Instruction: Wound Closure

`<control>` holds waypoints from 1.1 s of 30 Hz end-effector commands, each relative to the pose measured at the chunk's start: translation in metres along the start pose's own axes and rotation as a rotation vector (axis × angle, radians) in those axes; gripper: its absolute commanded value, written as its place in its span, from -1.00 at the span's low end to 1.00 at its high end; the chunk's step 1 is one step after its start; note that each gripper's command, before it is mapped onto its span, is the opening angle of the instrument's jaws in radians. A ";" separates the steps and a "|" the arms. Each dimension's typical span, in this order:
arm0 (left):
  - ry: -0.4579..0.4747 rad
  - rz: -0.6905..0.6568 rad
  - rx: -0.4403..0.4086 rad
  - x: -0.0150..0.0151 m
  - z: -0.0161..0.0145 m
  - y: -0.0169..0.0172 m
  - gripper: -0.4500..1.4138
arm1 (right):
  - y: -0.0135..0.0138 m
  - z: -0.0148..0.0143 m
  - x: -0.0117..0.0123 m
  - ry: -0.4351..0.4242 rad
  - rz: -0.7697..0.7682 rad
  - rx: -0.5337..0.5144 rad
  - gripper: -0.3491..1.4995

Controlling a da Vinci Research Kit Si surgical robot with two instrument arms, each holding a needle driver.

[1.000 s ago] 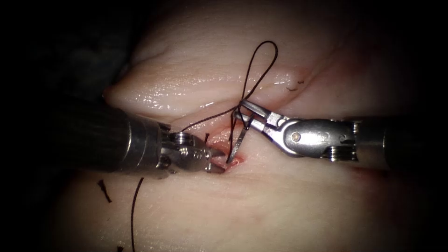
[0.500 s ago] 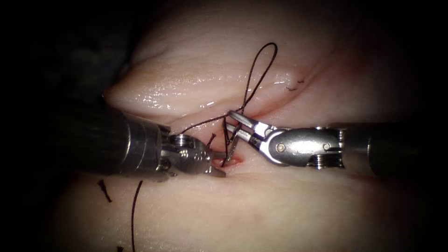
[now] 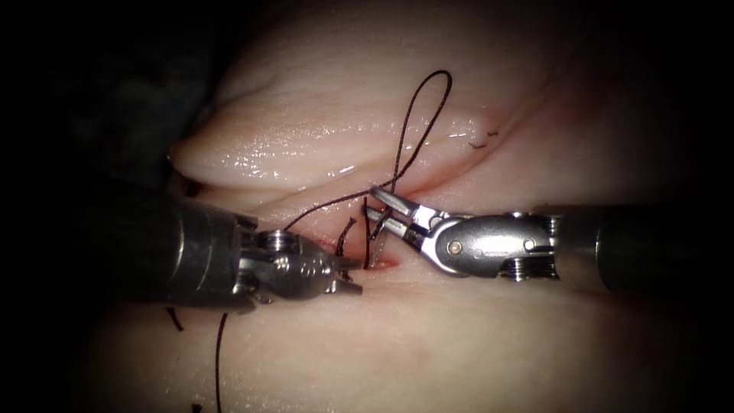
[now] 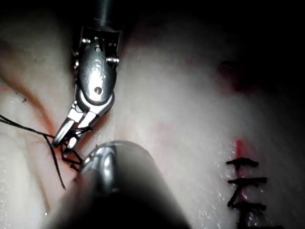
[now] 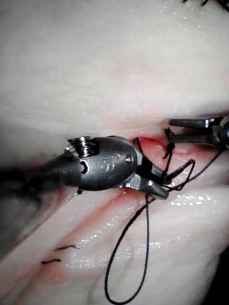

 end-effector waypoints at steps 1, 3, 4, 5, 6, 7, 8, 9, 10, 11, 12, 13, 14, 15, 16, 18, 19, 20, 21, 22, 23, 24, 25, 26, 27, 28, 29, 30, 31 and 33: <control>0.007 -0.001 0.010 0.0001 0.0004 0.0008 -0.48 | -0.0003 0.0006 -0.0004 -0.003 0.023 -0.002 -1.00; 0.005 0.010 0.021 0.0001 0.0001 0.0016 -0.57 | -0.0002 0.0005 -0.0005 -0.004 0.054 0.000 -1.00; 0.004 0.006 0.027 0.0001 0.0001 0.0021 -0.60 | -0.0001 0.0005 -0.0005 -0.002 0.060 0.002 -1.00; 0.002 0.009 0.031 0.0001 0.0001 0.0024 -0.62 | -0.0001 0.0005 -0.0005 -0.003 0.072 0.003 -1.00; 0.001 0.014 0.034 0.0001 0.0002 0.0027 -0.64 | 0.0000 0.0005 -0.0005 -0.004 0.084 0.003 -1.00; -0.001 0.012 0.038 0.0001 0.0002 0.0030 -0.68 | 0.0000 0.0006 -0.0005 -0.002 0.096 0.006 -1.00; 0.000 0.010 0.044 0.0000 0.0004 0.0033 -0.71 | 0.0001 0.0006 -0.0005 -0.005 0.108 0.008 -1.00; -0.001 0.009 0.047 -0.0001 0.0005 0.0035 -0.75 | 0.0002 0.0006 -0.0005 -0.006 0.120 0.008 -1.00; -0.001 0.009 0.051 -0.0002 0.0007 0.0036 -0.78 | 0.0002 0.0006 -0.0006 -0.005 0.132 0.006 -1.00; -0.002 0.008 0.055 -0.0003 0.0010 0.0037 -0.78 | 0.0003 0.0006 -0.0006 -0.006 0.144 0.007 -1.00; -0.003 0.008 0.059 -0.0004 0.0012 0.0037 -0.78 | 0.0004 0.0006 -0.0006 -0.004 0.156 0.005 -1.00; -0.004 0.009 0.065 -0.0005 0.0015 0.0037 -0.78 | 0.0004 0.0006 -0.0007 -0.005 0.162 0.005 -1.00; -0.003 0.009 0.067 -0.0006 0.0018 0.0037 -0.78 | 0.0004 0.0006 -0.0007 -0.005 0.168 0.005 -1.00; -0.002 0.010 0.067 -0.0007 0.0020 0.0037 -0.78 | 0.0005 0.0006 -0.0007 -0.004 0.174 0.007 -1.00; 0.000 0.011 0.067 -0.0008 0.0022 0.0036 -0.78 | 0.0005 0.0006 -0.0007 0.000 0.175 0.007 -1.00; 0.002 0.013 0.067 -0.0011 0.0026 0.0035 -0.78 | 0.0006 0.0006 -0.0007 0.000 0.181 0.008 -1.00; 0.002 0.013 0.068 -0.0012 0.0026 0.0034 -0.78 | 0.0006 0.0006 -0.0008 -0.003 0.180 0.010 -1.00; 0.002 0.014 0.069 -0.0012 0.0027 0.0033 -0.78 | 0.0007 0.0006 -0.0008 -0.003 0.186 0.010 -1.00; 0.002 0.015 0.069 -0.0014 0.0028 0.0032 -0.78 | 0.0007 0.0006 -0.0008 -0.003 0.186 0.010 -1.00; 0.003 0.016 0.070 -0.0015 0.0029 0.0031 -0.78 | 0.0008 0.0006 -0.0008 -0.003 0.186 0.009 -1.00; 0.003 0.017 0.071 -0.0016 0.0029 0.0031 -0.78 | 0.0008 0.0006 -0.0008 -0.004 0.193 0.009 -1.00; 0.007 0.018 0.071 -0.0017 0.0031 0.0030 -0.78 | 0.0008 0.0006 -0.0008 -0.002 0.193 0.012 -1.00; 0.005 0.019 0.071 -0.0018 0.0032 0.0030 -0.80 | 0.0009 0.0006 -0.0008 0.000 0.199 0.014 -1.00; 0.002 0.022 0.067 -0.0020 0.0033 0.0030 -0.80 | 0.0009 0.0006 -0.0008 -0.001 0.200 0.014 -1.00; 0.001 0.024 0.065 -0.0021 0.0035 0.0029 -0.80 | 0.0009 0.0006 -0.0007 -0.001 0.200 0.014 -1.00; -0.001 0.025 0.065 -0.0022 0.0036 0.0029 -0.80 | 0.0010 0.0006 -0.0007 -0.003 0.201 0.016 -1.00; -0.005 0.027 0.063 -0.0023 0.0038 0.0029 -0.80 | 0.0011 0.0006 -0.0007 -0.003 0.202 0.016 -1.00; -0.004 0.034 0.062 -0.0024 0.0040 0.0029 -0.80 | 0.0011 0.0006 -0.0006 -0.001 0.203 0.014 -1.00; -0.005 0.035 0.060 -0.0024 0.0041 0.0029 -0.80 | 0.0012 0.0006 -0.0006 -0.002 0.210 0.015 -1.00; -0.008 0.037 0.057 -0.0025 0.0044 0.0029 -0.80 | 0.0013 0.0006 -0.0005 0.002 0.212 0.010 -1.00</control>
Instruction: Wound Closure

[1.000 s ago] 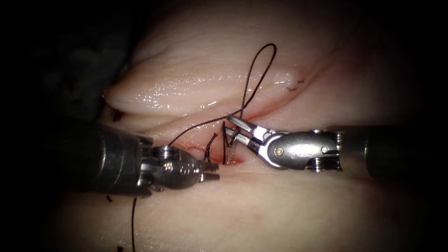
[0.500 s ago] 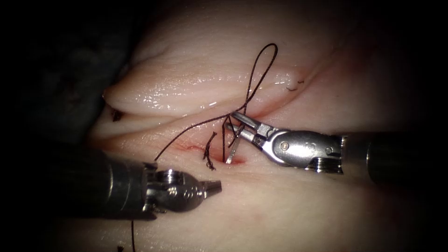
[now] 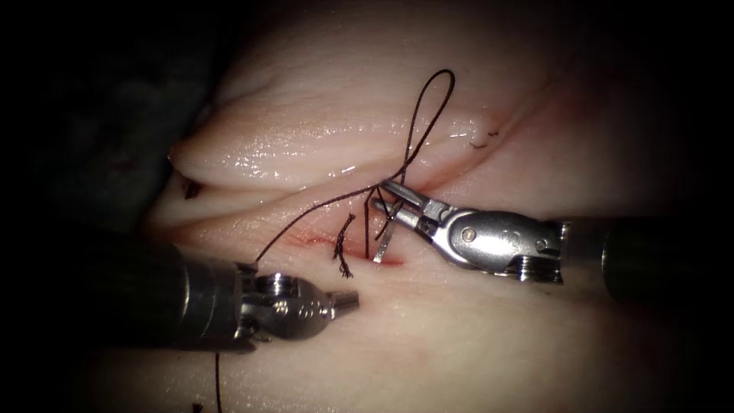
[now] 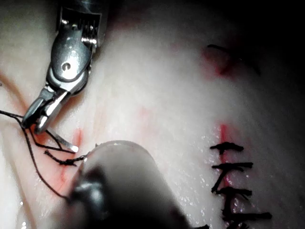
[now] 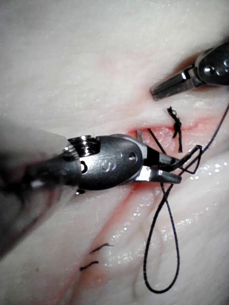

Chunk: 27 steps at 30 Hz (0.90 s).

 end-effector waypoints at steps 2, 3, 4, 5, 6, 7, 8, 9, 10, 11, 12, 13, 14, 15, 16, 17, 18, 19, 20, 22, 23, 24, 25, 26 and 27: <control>-0.005 0.001 -0.004 0.0000 0.0010 0.0005 -0.80 | -0.0003 0.0007 -0.0002 0.005 0.009 -0.002 -1.00; -0.006 0.002 -0.007 0.0000 0.0010 0.0006 -0.80 | -0.0002 0.0007 -0.0002 0.005 0.009 -0.002 -1.00; -0.003 0.002 -0.010 0.0000 0.0011 0.0007 -0.80 | -0.0002 0.0007 -0.0002 0.005 0.016 -0.002 -1.00; -0.003 0.002 -0.014 0.0000 0.0012 0.0007 -0.80 | -0.0002 0.0007 -0.0002 0.006 0.022 0.001 -1.00; -0.003 0.002 -0.013 0.0000 0.0012 0.0007 -0.80 | -0.0002 0.0007 -0.0002 0.008 0.022 0.004 -1.00; -0.006 0.003 -0.015 0.0000 0.0012 0.0007 -0.80 | -0.0002 0.0007 -0.0001 0.007 0.028 0.004 -1.00; -0.005 0.004 -0.016 -0.0001 0.0012 0.0006 -0.80 | -0.0002 0.0007 -0.0002 0.007 0.034 0.004 -1.00; -0.005 0.004 -0.016 -0.0001 0.0012 0.0006 -0.80 | -0.0002 0.0007 -0.0001 0.010 0.034 0.003 -1.00; -0.005 0.005 -0.016 -0.0002 0.0012 0.0006 -0.82 | -0.0002 0.0007 -0.0001 0.011 0.040 0.005 -1.00; -0.007 0.000 -0.017 -0.0002 0.0013 0.0006 -0.82 | -0.0002 0.0007 -0.0001 0.010 0.051 0.010 -1.00; -0.009 0.001 -0.017 -0.0003 0.0014 0.0006 -0.82 | -0.0002 0.0007 -0.0001 0.011 0.057 0.013 -1.00; -0.011 0.003 -0.018 -0.0004 0.0014 0.0006 -0.82 | -0.0002 0.0007 -0.0001 0.012 0.063 0.016 -1.00; -0.012 0.004 -0.021 -0.0005 0.0016 0.0006 -0.82 | -0.0002 0.0007 -0.0001 0.012 0.069 0.016 -1.00; -0.012 0.005 -0.020 -0.0006 0.0016 0.0006 -0.82 | -0.0002 0.0008 -0.0001 0.012 0.075 0.023 -1.00; -0.009 0.000 -0.022 -0.0007 0.0017 0.0006 -0.82 | -0.0002 0.0008 -0.0001 0.011 0.081 0.028 -1.00; -0.012 0.002 -0.023 -0.0007 0.0018 0.0005 -0.82 | -0.0002 0.0008 -0.0001 0.008 0.086 0.033 -1.00; -0.011 0.003 -0.023 -0.0008 0.0018 0.0005 -0.82 | -0.0002 0.0008 -0.0001 0.006 0.091 0.038 -1.00; -0.011 0.003 -0.023 -0.0009 0.0019 0.0004 -0.82 | -0.0002 0.0008 -0.0001 0.006 0.091 0.042 -1.00; -0.011 0.005 -0.023 -0.0010 0.0019 0.0003 -0.82 | -0.0003 0.0008 -0.0001 0.003 0.097 0.044 -1.00; -0.017 0.002 -0.027 -0.0012 0.0020 0.0003 -0.82 | -0.0003 0.0009 -0.0001 0.001 0.102 0.048 -1.00; -0.017 0.003 -0.025 -0.0013 0.0021 0.0003 -0.82 | -0.0002 0.0009 -0.0001 0.001 0.103 0.047 -1.00; -0.020 0.004 -0.025 -0.0014 0.0022 0.0004 -0.82 | -0.0002 0.0010 0.0000 0.001 0.103 0.047 -1.00; -0.022 0.004 -0.025 -0.0014 0.0023 0.0004 -0.82 | -0.0002 0.0010 0.0000 0.002 0.109 0.050 -1.00; -0.022 0.005 -0.024 -0.0014 0.0024 0.0004 -0.82 | -0.0002 0.0010 0.0000 0.002 0.110 0.050 -1.00; -0.020 0.006 -0.026 -0.0015 0.0025 0.0004 -0.82 | -0.0002 0.0010 0.0000 0.002 0.116 0.050 -1.00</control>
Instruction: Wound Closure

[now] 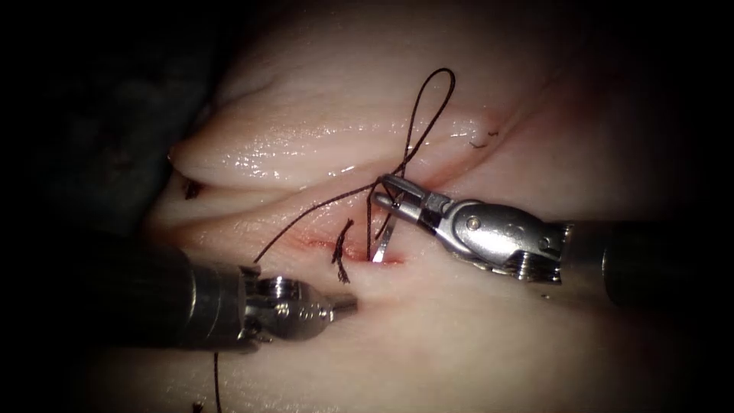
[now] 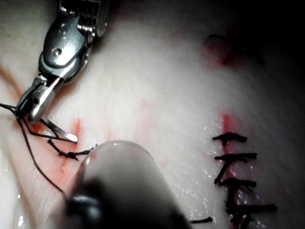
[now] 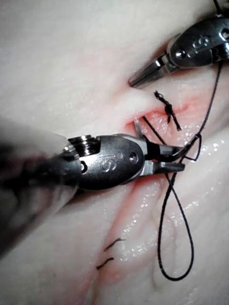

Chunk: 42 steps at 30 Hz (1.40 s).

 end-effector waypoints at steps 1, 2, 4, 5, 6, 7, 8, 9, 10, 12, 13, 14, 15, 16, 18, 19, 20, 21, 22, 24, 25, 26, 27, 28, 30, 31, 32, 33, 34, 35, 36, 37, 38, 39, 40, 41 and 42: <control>-0.001 0.002 -0.003 0.0000 0.0008 0.0004 -0.82 | -0.0004 0.0008 -0.0004 0.003 0.003 0.005 -1.00; -0.001 -0.004 -0.002 0.0000 0.0009 0.0004 -0.82 | -0.0004 0.0008 -0.0004 0.003 0.004 0.005 -1.00; -0.003 -0.003 -0.002 -0.0001 0.0010 0.0004 -0.82 | -0.0002 0.0008 -0.0003 0.002 0.012 0.005 -1.00; -0.005 -0.002 -0.002 -0.0001 0.0011 0.0004 -0.82 | -0.0001 0.0008 -0.0002 0.004 0.020 0.003 -1.00; -0.008 -0.002 -0.003 -0.0001 0.0012 0.0004 -0.82 | 0.0000 0.0009 -0.0001 0.006 0.021 0.002 -1.00; -0.006 -0.001 -0.004 -0.0001 0.0013 0.0004 -0.82 | 0.0001 0.0009 0.0001 0.006 0.024 0.002 -1.00; -0.005 -0.001 -0.006 -0.0001 0.0014 0.0004 -0.82 | 0.0001 0.0010 0.0002 0.006 0.031 0.002 -1.00; -0.004 -0.007 -0.006 -0.0001 0.0014 0.0003 -0.82 | 0.0001 0.0010 0.0003 0.007 0.032 0.004 -1.00; -0.004 -0.006 -0.006 -0.0002 0.0014 0.0003 -0.82 | 0.0000 0.0011 0.0004 0.007 0.033 0.003 -1.00; -0.004 -0.005 -0.007 -0.0003 0.0014 0.0002 -0.82 | -0.0002 0.0012 0.0004 0.005 0.038 0.012 -1.00; -0.004 -0.005 -0.007 -0.0003 0.0013 0.0002 -0.82 | -0.0003 0.0013 0.0004 -0.003 0.036 0.015 -1.00; -0.003 -0.004 -0.008 -0.0003 0.0013 0.0002 -0.82 | -0.0004 0.0013 0.0003 -0.011 0.035 0.019 -1.00; -0.003 -0.004 -0.009 -0.0004 0.0012 0.0002 -0.82 | -0.0006 0.0014 0.0003 -0.013 0.040 0.020 -1.00; -0.003 -0.004 -0.009 -0.0004 0.0012 0.0001 -0.82 | -0.0006 0.0015 0.0003 -0.017 0.039 0.026 -1.00; -0.003 -0.004 -0.009 -0.0004 0.0012 0.0001 -0.82 | -0.0007 0.0016 0.0004 -0.024 0.045 0.032 -1.00; -0.003 -0.004 -0.009 -0.0004 0.0012 0.0001 -0.82 | -0.0007 0.0016 0.0004 -0.021 0.051 0.037 -1.00; -0.003 -0.004 -0.009 -0.0004 0.0012 0.0001 -0.82 | -0.0007 0.0016 0.0004 -0.028 0.056 0.044 -1.00; -0.003 -0.003 -0.009 -0.0004 0.0012 0.0001 -0.82 | -0.0007 0.0016 0.0004 -0.032 0.056 0.049 -1.00; -0.003 -0.003 -0.010 -0.0005 0.0012 0.0001 -0.82 | -0.0007 0.0016 0.0004 -0.037 0.055 0.059 -1.00; -0.003 -0.003 -0.011 -0.0005 0.0011 0.0000 -0.82 | -0.0007 0.0016 0.0004 -0.051 0.054 0.077 -1.00; -0.003 -0.002 -0.012 -0.0005 0.0010 0.0000 -0.82 | -0.0007 0.0015 0.0004 -0.054 0.053 0.084 -1.00; -0.002 -0.002 -0.012 -0.0006 0.0010 0.0000 -0.82 | -0.0007 0.0015 0.0004 -0.062 0.053 0.095 -1.00; -0.002 -0.002 -0.013 -0.0006 0.0010 0.0000 -0.82 | -0.0007 0.0015 0.0004 -0.066 0.052 0.101 -1.00; -0.002 -0.001 -0.013 -0.0007 0.0009 -0.0001 -0.82 | -0.0007 0.0014 0.0004 -0.070 0.051 0.106 -1.00; -0.002 0.000 -0.014 -0.0007 0.0008 -0.0001 -0.82 | -0.0007 0.0014 0.0004 -0.081 0.050 0.118 -1.00; -0.002 0.000 -0.014 -0.0008 0.0008 -0.0001 -0.82 | -0.0007 0.0014 0.0004 -0.080 0.050 0.125 -1.00; -0.002 0.000 -0.014 -0.0008 0.0008 -0.0001 -0.82 | -0.0007 0.0014 0.0004 -0.082 0.050 0.129 -1.00; -0.002 0.000 -0.014 -0.0007 0.0008 -0.0001 -0.82 | -0.0008 0.0014 0.0004 -0.081 0.050 0.136 -1.00; -0.002 0.000 -0.014 -0.0007 0.0008 -0.0001 -0.82 | -0.0008 0.0014 0.0004 -0.082 0.050 0.141 -1.00; -0.002 0.000 -0.014 -0.0007 0.0008 -0.0001 -0.82 | -0.0009 0.0015 0.0004 -0.086 0.049 0.146 -1.00; -0.002 0.000 -0.014 -0.0007 0.0008 -0.0001 -0.82 | -0.0009 0.0015 0.0004 -0.088 0.061 0.152 -1.00; -0.002 0.000 -0.014 -0.0007 0.0008 -0.0001 -0.82 | -0.0010 0.0015 0.0004 -0.086 0.067 0.157 -1.00; -0.002 0.000 -0.014 -0.0007 0.0008 -0.0002 -0.84 | -0.0010 0.0015 0.0005 -0.086 0.078 0.159 -1.00; -0.002 0.000 -0.014 -0.0007 0.0008 -0.0002 -0.84 | -0.0011 0.0015 0.0005 -0.087 0.089 0.168 -1.00; -0.002 0.000 -0.014 -0.0007 0.0009 -0.0002 -0.84 | -0.0011 0.0015 0.0005 -0.086 0.106 0.175 -1.00; -0.002 0.000 -0.014 -0.0008 0.0009 -0.0003 -0.84 | -0.0011 0.0015 0.0005 -0.088 0.123 0.183 -1.00; -0.002 0.000 -0.015 -0.0007 0.0009 -0.0003 -0.84 | -0.0011 0.0015 0.0005 -0.082 0.152 0.189 -1.00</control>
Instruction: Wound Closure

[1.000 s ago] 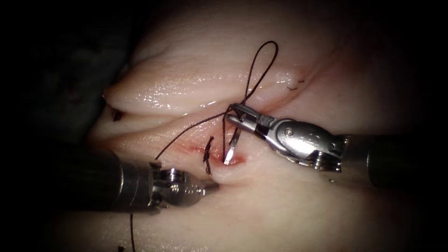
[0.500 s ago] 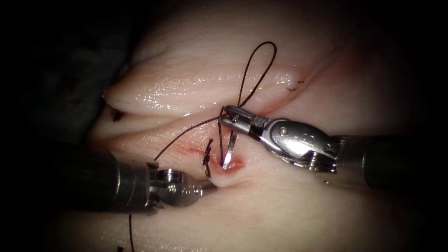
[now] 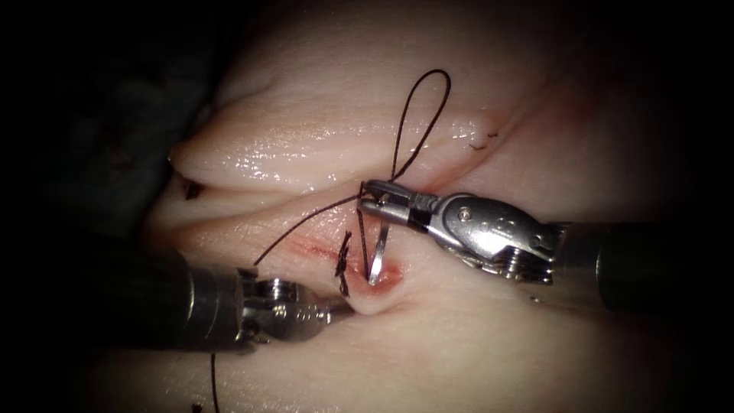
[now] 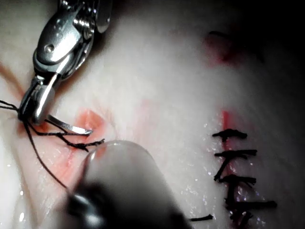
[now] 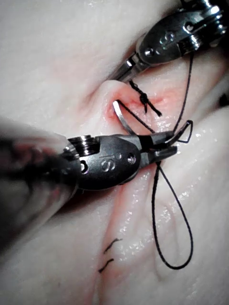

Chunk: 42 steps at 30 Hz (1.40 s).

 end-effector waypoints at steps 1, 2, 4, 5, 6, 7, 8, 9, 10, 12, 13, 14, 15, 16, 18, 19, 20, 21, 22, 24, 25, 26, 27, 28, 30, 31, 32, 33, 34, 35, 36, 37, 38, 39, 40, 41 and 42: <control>0.000 0.000 -0.001 0.0001 0.0008 0.0004 -0.84 | -0.0004 0.0009 -0.0004 0.013 0.037 0.012 -1.00; 0.000 0.000 -0.001 0.0001 0.0008 0.0004 -0.84 | -0.0004 0.0010 -0.0004 0.016 0.065 0.019 -1.00; 0.000 0.000 -0.001 0.0001 0.0008 0.0004 -0.84 | -0.0003 0.0010 -0.0004 0.022 0.122 0.031 -1.00; 0.000 0.000 -0.001 0.0001 0.0008 0.0004 -0.84 | -0.0003 0.0010 -0.0004 0.026 0.146 0.031 -1.00; 0.000 0.000 -0.001 0.0001 0.0008 0.0004 -0.84 | -0.0003 0.0010 -0.0004 0.031 0.163 0.031 -1.00; 0.000 0.000 -0.001 0.0001 0.0008 0.0004 -0.84 | -0.0004 0.0010 -0.0005 0.033 0.174 0.031 -1.00; 0.000 0.000 -0.001 0.0001 0.0008 0.0004 -0.84 | -0.0004 0.0010 -0.0005 0.035 0.180 0.032 -1.00; 0.000 0.000 -0.001 0.0001 0.0008 0.0004 -0.84 | -0.0005 0.0009 -0.0005 0.041 0.186 0.031 -1.00; 0.000 0.000 -0.001 0.0001 0.0008 0.0004 -0.84 | -0.0006 0.0009 -0.0005 0.049 0.191 0.031 -1.00; 0.000 0.000 -0.002 0.0001 0.0007 0.0004 -0.84 | -0.0008 0.0008 -0.0006 0.052 0.196 0.033 -1.00; 0.000 0.000 -0.002 0.0001 0.0007 0.0004 -0.84 | -0.0010 0.0008 -0.0006 0.052 0.195 0.035 -1.00; 0.000 0.000 -0.002 0.0001 0.0007 0.0003 -0.84 | -0.0013 0.0008 -0.0007 0.053 0.194 0.037 -1.00; 0.000 -0.001 -0.003 0.0001 0.0007 0.0003 -0.84 | -0.0015 0.0009 -0.0008 0.053 0.192 0.038 -1.00; 0.000 -0.007 -0.003 0.0002 0.0006 0.0003 -0.84 | -0.0019 0.0010 -0.0009 0.053 0.189 0.041 -1.00; 0.000 -0.008 -0.004 0.0002 0.0005 0.0004 -0.86 | -0.0026 0.0011 -0.0013 0.054 0.182 0.046 -1.00; 0.000 -0.014 -0.004 0.0002 0.0005 0.0004 -0.86 | -0.0031 0.0012 -0.0015 0.058 0.178 0.050 -1.00; 0.000 -0.014 -0.004 0.0002 0.0004 0.0004 -0.86 | -0.0034 0.0013 -0.0017 0.056 0.175 0.053 -1.00; 0.000 -0.014 -0.004 0.0002 0.0004 0.0004 -0.86 | -0.0037 0.0013 -0.0018 0.053 0.172 0.056 -1.00; 0.000 -0.014 -0.004 0.0002 0.0004 0.0004 -0.86 | -0.0040 0.0014 -0.0019 0.053 0.171 0.058 -1.00; 0.000 -0.014 -0.005 0.0002 0.0004 0.0004 -0.86 | -0.0045 0.0014 -0.0019 0.053 0.186 0.064 -1.00; 0.000 -0.013 -0.005 0.0002 0.0004 0.0004 -0.86 | -0.0047 0.0014 -0.0019 0.050 0.197 0.067 -1.00; 0.000 -0.013 -0.005 0.0002 0.0004 0.0004 -0.86 | -0.0050 0.0015 -0.0018 0.050 0.209 0.072 -1.00; 0.000 -0.013 -0.005 0.0002 0.0004 0.0004 -0.86 | -0.0052 0.0016 -0.0018 0.049 0.220 0.075 -1.00; 0.001 -0.019 -0.005 0.0002 0.0004 0.0004 -0.86 | -0.0054 0.0016 -0.0017 0.052 0.226 0.076 -1.00; 0.001 -0.019 -0.005 0.0002 0.0004 0.0003 -0.86 | -0.0059 0.0018 -0.0016 0.051 0.255 0.083 -1.00; 0.001 -0.019 -0.005 0.0001 0.0004 0.0003 -0.86 | -0.0060 0.0018 -0.0016 0.047 0.266 0.085 -1.00; 0.001 -0.019 -0.005 0.0001 0.0004 0.0003 -0.86 | -0.0062 0.0020 -0.0016 0.047 0.294 0.097 -1.00; 0.001 -0.018 -0.006 0.0001 0.0004 0.0002 -0.86 | -0.0065 0.0021 -0.0018 0.045 0.320 0.108 -1.00; 0.001 -0.018 -0.006 0.0001 0.0004 0.0002 -0.86 | -0.0065 0.0021 -0.0018 0.045 0.320 0.108 -1.00; 0.001 -0.018 -0.007 0.0001 0.0003 0.0002 -0.86 | -0.0066 0.0021 -0.0019 0.038 0.330 0.112 -1.00; 0.001 -0.018 -0.007 0.0001 0.0003 0.0001 -0.86 | -0.0067 0.0021 -0.0020 0.038 0.340 0.117 -1.00; 0.001 -0.018 -0.008 0.0001 0.0002 0.0001 -0.86 | -0.0068 0.0021 -0.0021 0.037 0.350 0.119 -1.00; -0.001 -0.017 -0.011 0.0001 0.0002 0.0000 -0.86 | -0.0069 0.0022 -0.0022 0.035 0.366 0.124 -1.00; -0.001 -0.023 -0.011 0.0000 0.0001 0.0000 -0.86 | -0.0070 0.0022 -0.0022 0.034 0.382 0.136 -1.00; -0.001 -0.022 -0.012 0.0000 0.0001 0.0000 -0.84 | -0.0072 0.0022 -0.0023 0.033 0.392 0.141 -1.00; 0.002 -0.022 -0.011 -0.0001 0.0000 -0.0001 -0.84 | -0.0073 0.0022 -0.0024 0.032 0.407 0.148 -1.00; 0.002 -0.022 -0.011 -0.0001 0.0000 -0.0001 -0.84 | -0.0075 0.0022 -0.0024 0.029 0.434 0.159 -1.00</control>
